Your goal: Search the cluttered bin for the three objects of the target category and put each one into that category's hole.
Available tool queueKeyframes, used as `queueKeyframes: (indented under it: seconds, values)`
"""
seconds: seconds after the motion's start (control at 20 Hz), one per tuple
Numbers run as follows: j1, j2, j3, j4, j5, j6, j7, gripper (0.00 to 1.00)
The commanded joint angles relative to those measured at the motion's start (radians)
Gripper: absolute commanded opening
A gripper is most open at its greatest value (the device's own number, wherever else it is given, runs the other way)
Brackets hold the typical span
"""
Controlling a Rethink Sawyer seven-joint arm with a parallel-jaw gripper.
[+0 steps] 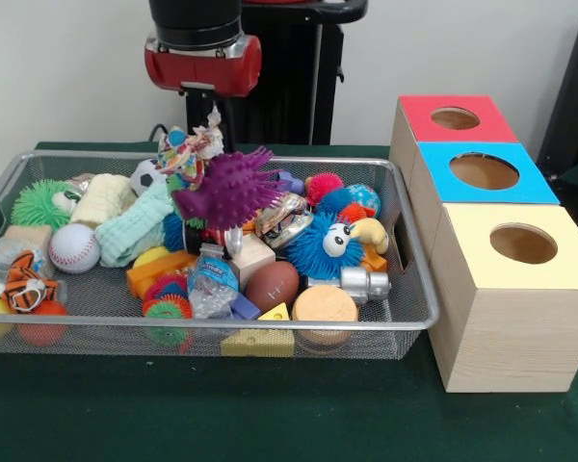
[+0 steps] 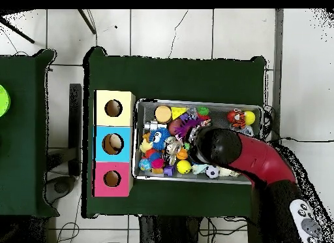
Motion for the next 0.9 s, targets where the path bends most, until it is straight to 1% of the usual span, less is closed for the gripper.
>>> queueKeyframes:
  seconds: [0.05,0.3,0.35,0.5,0.55,0.6,0.7,0.9]
  values:
    - [-0.012,0.028,-0.004,-0.012,0.036,-0.057,0.154,0.0]
    - [0.018,0.023,-0.035,-0.014,0.029,-0.073,0.191,0.0]
    - [0.026,0.024,-0.043,-0.013,0.032,-0.075,0.195,1.0]
    - [0.043,0.027,-0.058,-0.017,0.034,-0.058,0.212,1.0]
    - [0.057,0.027,-0.069,-0.014,0.034,-0.122,0.241,1.0]
    - [0.066,0.026,-0.076,-0.006,0.039,-0.153,0.258,1.0]
    - [0.078,0.024,-0.081,0.005,0.056,-0.139,0.264,1.0]
    - [0.087,0.023,-0.094,-0.007,0.076,-0.114,0.246,1.0]
